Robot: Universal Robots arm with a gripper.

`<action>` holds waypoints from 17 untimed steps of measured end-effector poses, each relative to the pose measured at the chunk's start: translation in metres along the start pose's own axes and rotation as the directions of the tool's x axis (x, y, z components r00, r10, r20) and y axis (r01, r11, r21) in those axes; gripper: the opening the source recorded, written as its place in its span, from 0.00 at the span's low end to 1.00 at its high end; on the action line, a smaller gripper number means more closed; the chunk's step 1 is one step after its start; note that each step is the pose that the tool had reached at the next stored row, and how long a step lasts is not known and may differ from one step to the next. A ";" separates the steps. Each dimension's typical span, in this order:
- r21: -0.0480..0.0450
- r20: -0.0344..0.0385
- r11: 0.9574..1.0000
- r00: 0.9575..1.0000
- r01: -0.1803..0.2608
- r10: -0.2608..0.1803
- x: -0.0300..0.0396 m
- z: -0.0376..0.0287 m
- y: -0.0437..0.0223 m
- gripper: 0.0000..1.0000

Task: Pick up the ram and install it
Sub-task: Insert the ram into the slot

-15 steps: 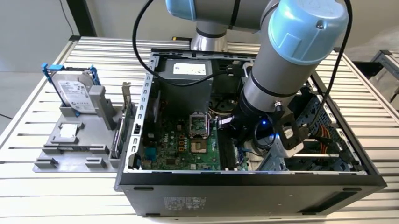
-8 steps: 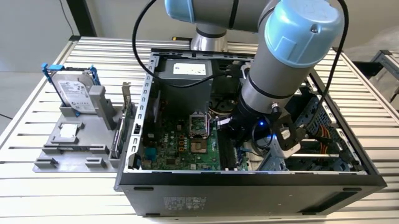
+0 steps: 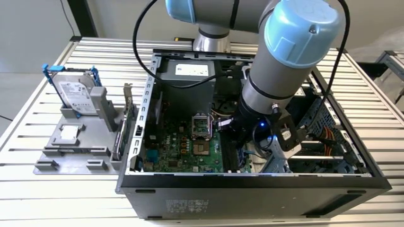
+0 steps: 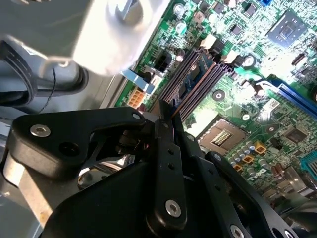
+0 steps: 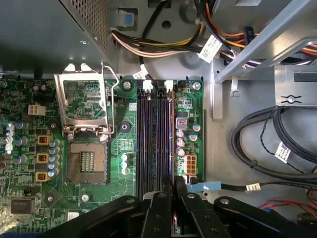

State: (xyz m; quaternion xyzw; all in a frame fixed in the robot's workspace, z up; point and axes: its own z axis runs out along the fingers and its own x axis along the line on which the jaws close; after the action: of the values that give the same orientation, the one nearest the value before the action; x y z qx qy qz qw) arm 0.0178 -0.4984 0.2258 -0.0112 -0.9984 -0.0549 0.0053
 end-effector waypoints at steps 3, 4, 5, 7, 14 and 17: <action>0.000 0.000 1.000 1.000 0.000 0.000 0.0005 0.0009 0.0005 0.00; 0.000 0.000 1.000 1.000 0.000 0.000 0.0005 0.0010 0.0005 0.00; 0.000 0.000 1.000 1.000 0.000 0.000 0.0006 0.0015 0.0006 0.00; 0.000 0.000 1.000 1.000 0.000 0.000 0.0006 0.0027 0.0007 0.00; 0.000 0.000 1.000 1.000 0.000 0.000 0.0006 0.0068 0.0020 0.00; 0.000 0.000 1.000 1.000 0.000 0.000 0.0006 0.0072 0.0028 0.00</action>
State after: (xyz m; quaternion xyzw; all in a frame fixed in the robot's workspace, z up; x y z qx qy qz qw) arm 0.0173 -0.4949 0.2190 -0.0111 -0.9984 -0.0550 0.0053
